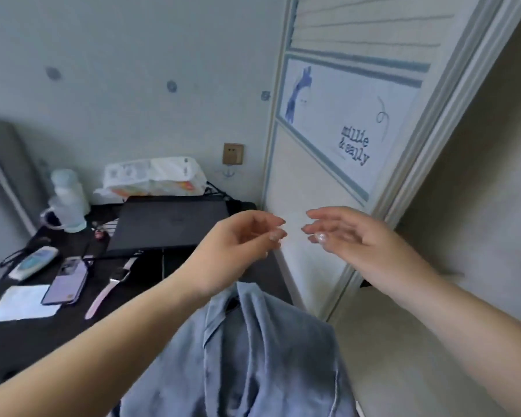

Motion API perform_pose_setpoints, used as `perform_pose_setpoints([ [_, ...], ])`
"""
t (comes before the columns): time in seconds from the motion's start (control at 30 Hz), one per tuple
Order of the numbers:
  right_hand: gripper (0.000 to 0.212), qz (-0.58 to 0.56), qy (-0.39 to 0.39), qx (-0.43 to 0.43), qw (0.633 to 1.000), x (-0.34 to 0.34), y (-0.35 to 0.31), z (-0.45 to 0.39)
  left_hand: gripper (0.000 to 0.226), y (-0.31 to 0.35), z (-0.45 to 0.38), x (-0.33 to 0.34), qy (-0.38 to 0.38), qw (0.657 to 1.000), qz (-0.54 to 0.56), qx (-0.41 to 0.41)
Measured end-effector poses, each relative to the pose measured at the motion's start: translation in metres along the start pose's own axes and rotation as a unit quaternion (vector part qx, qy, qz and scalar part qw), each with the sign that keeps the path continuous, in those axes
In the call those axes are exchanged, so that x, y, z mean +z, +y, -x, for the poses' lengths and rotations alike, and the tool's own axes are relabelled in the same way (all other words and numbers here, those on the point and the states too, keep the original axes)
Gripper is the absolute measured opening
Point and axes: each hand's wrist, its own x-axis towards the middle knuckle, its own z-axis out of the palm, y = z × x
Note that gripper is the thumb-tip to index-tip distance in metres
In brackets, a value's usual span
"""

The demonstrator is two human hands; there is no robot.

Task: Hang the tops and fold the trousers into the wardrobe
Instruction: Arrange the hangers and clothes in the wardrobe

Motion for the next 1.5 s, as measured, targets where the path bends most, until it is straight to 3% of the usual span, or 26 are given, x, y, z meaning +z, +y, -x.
perform_pose_setpoints([
  [0.13,0.028,-0.088,-0.081,-0.019,0.993,0.061,0.011,-0.001,0.015,-0.021,0.067,-0.021,0.141,0.988,0.025,-0.057],
  [0.3,0.026,-0.148,-0.238,-0.048,0.959,0.141,0.011,0.008,0.013,-0.039,0.171,-0.043,0.288,0.95,-0.003,-0.117],
  [0.43,0.02,-0.167,-0.371,-0.051,0.912,0.223,-0.006,0.041,0.018,-0.038,0.269,-0.051,0.443,0.882,0.013,-0.157],
  [0.5,0.021,-0.169,-0.436,-0.063,0.882,0.258,-0.023,0.065,0.009,-0.034,0.316,-0.048,0.518,0.84,0.022,-0.16],
  [0.63,0.023,-0.168,-0.529,-0.095,0.826,0.315,-0.072,0.119,0.012,-0.024,0.409,-0.041,0.617,0.771,0.029,-0.154],
  [0.77,0.022,-0.172,-0.591,-0.121,0.779,0.367,-0.112,0.178,0.023,-0.014,0.495,-0.037,0.684,0.714,0.04,-0.143],
  [1.1,0.021,-0.169,-0.698,-0.109,0.688,0.531,-0.201,0.353,0.01,0.004,0.741,-0.072,0.797,0.588,0.046,-0.129],
  [1.37,0.019,-0.146,-0.753,-0.1,0.634,0.635,-0.265,0.44,0.016,0.011,0.871,-0.101,0.843,0.519,0.054,-0.132],
  [1.5,0.019,-0.143,-0.769,-0.104,0.614,0.687,-0.294,0.458,0.035,0.01,0.908,-0.126,0.849,0.506,0.057,-0.138],
])
